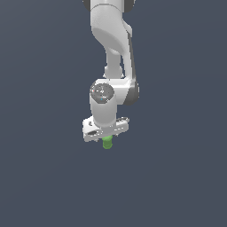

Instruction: Pick up the object and move it to a goal position.

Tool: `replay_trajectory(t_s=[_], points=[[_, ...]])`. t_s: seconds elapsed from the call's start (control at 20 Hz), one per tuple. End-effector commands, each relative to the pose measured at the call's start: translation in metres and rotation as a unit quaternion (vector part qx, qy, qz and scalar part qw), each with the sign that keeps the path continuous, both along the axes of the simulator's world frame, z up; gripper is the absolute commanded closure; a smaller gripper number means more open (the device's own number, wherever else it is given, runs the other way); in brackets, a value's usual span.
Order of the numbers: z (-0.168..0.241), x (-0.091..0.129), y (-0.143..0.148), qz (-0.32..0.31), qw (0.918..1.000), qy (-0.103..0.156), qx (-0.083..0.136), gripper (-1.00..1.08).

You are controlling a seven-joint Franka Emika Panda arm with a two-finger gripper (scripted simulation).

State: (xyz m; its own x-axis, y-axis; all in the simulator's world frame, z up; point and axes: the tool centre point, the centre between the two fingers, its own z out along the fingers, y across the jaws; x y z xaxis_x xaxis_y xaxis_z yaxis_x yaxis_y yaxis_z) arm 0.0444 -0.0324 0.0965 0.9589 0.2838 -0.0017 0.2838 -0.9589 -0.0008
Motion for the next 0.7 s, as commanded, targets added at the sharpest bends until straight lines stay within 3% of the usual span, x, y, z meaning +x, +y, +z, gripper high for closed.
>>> replay_trajectory(t_s=[0.0,0.05,0.1,0.65], points=[[-0.0013,0.0013,-0.0001,0.0,1.0,-0.001,0.0,-0.92],[-0.0011,0.0015,-0.0001,0.0,1.0,-0.001,0.0,-0.92],[-0.0011,0.0015,-0.0001,0.0,1.0,-0.001,0.0,1.08],[-0.0006,0.0014,0.0002,0.0,1.0,-0.001,0.0,1.08]])
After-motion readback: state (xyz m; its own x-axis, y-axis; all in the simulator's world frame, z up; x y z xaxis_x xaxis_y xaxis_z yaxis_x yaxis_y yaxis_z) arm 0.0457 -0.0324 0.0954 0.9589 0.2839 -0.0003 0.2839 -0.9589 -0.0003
